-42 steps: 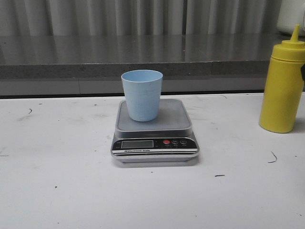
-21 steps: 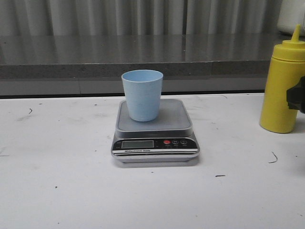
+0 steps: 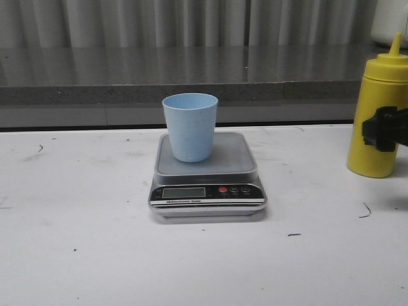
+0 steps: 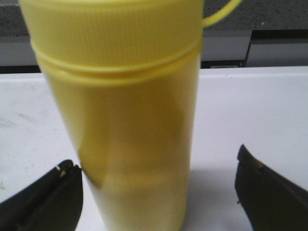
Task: Pour seasoning into cup on scale with both arms
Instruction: 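Close the right gripper around the yellow bottle's body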
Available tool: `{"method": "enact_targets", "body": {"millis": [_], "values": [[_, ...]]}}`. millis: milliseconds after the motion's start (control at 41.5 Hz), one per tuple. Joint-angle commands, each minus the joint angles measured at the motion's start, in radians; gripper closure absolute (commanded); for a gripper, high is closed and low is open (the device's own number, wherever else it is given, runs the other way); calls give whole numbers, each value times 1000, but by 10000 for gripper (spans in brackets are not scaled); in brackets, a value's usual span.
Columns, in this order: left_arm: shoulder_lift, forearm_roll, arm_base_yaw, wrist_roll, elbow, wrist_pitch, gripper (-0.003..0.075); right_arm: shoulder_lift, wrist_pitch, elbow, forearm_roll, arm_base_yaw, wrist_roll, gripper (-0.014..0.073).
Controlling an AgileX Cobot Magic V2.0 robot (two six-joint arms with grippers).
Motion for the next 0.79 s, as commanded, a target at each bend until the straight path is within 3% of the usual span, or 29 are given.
{"method": "enact_targets", "body": {"millis": [0, 554, 650, 770], "values": [[-6, 1, 4, -3, -27, -52, 293, -8, -96, -57, -37, -6, 47, -60], [-6, 1, 4, -3, -27, -52, 293, 116, -147, -184, -41, -6, 66, -50], [-6, 1, 4, -3, -27, -52, 293, 116, -150, -184, -41, -6, 66, 36], [-6, 1, 4, -3, -27, -52, 293, 116, -150, -184, -45, -6, 66, 217]]}}
